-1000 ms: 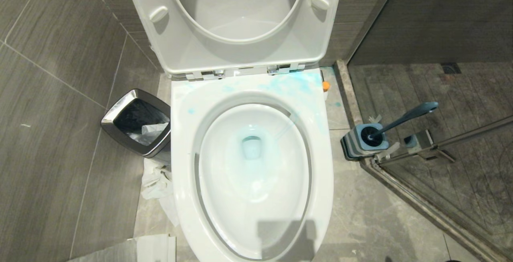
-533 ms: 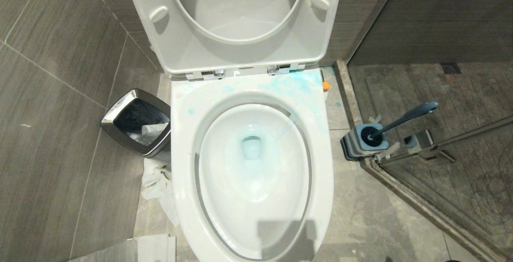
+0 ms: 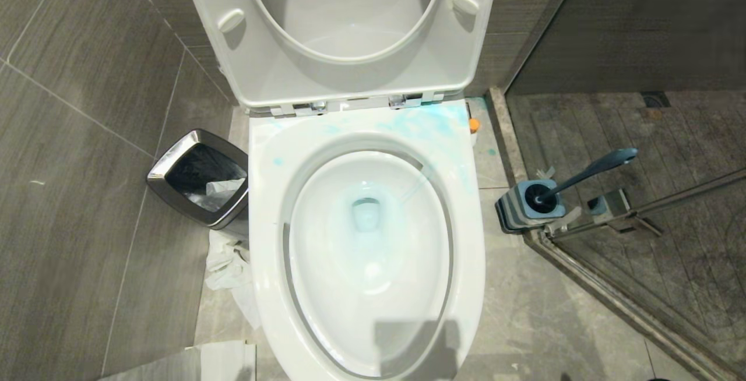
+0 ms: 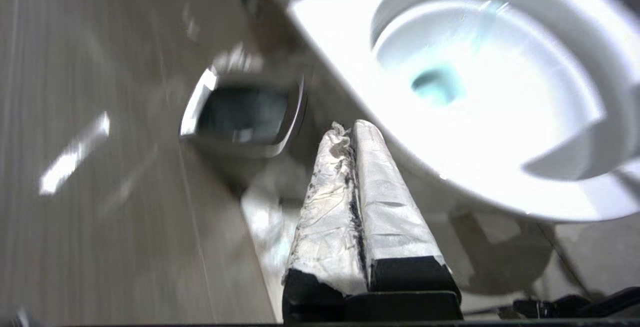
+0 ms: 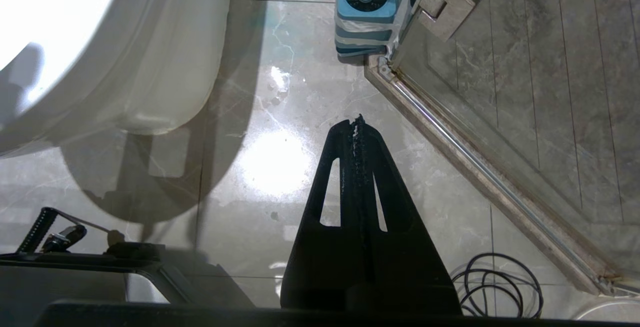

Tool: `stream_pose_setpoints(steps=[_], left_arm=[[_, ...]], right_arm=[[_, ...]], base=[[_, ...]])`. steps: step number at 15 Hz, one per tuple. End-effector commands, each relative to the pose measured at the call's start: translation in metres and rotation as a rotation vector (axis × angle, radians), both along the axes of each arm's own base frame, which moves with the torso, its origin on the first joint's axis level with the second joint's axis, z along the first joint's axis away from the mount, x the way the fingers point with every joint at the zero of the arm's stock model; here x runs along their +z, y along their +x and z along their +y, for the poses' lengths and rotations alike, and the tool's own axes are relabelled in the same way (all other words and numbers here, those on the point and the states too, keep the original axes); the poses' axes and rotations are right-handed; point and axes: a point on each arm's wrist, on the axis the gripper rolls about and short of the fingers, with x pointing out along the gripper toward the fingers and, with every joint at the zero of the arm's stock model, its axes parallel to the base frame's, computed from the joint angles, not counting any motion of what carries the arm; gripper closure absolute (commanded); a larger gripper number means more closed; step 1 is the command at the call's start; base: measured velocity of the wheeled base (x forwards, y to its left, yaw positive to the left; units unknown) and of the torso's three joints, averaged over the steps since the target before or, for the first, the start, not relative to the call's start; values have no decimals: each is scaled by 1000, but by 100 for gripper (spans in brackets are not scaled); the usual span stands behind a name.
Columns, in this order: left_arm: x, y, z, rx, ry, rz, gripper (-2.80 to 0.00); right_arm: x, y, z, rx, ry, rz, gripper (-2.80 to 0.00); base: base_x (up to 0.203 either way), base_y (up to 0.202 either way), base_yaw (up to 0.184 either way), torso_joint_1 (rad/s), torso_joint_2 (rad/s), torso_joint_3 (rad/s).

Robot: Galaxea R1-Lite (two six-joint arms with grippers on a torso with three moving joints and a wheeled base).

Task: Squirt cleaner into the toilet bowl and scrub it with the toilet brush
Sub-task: Flush the toilet

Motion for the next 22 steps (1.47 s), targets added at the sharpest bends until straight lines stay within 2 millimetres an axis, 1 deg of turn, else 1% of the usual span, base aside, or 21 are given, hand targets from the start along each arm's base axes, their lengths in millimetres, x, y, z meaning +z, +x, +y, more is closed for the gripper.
stream_pose_setpoints(steps=[1,3,6,8,10,13,15,17,18,20,21,22], left_arm=[[23,-4,-1,-42,31,-27,0],[49,3,-1,-48,30,2,0],[100,21,-1,-53,30,18,0],[126,43,-1,-50,32,44,0],[149,70,-1,-44,32,68,0],[188,122,0,-9,14,99,0],[220,167,0,-1,-43,111,0],[258,209,1,-9,-126,80,0],[273,233,2,-14,-169,70,0],[296,271,7,-8,-240,29,0],[303,289,12,2,-265,12,0],[308,303,16,11,-290,-5,0]], right_arm=[[0,0,0,1,0,4,0],[0,0,0,0,0,5,0],[0,0,0,2,0,4,0],[0,0,0,1,0,4,0],[0,0,0,0,0,4,0],[0,0,0,0,0,5,0],[0,0,0,2,0,4,0],[0,0,0,1,0,5,0],[0,0,0,2,0,5,0],[0,0,0,2,0,4,0],[0,0,0,2,0,4,0],[0,0,0,1,0,4,0]], base=[[0,0,0,0,0,0],[0,0,0,0,0,0],[0,0,0,0,0,0],[0,0,0,0,0,0],[0,0,0,0,0,0],[0,0,0,0,0,0],[0,0,0,0,0,0],[0,0,0,0,0,0],[0,0,0,0,0,0],[0,0,0,0,0,0],[0,0,0,0,0,0],[0,0,0,0,0,0]])
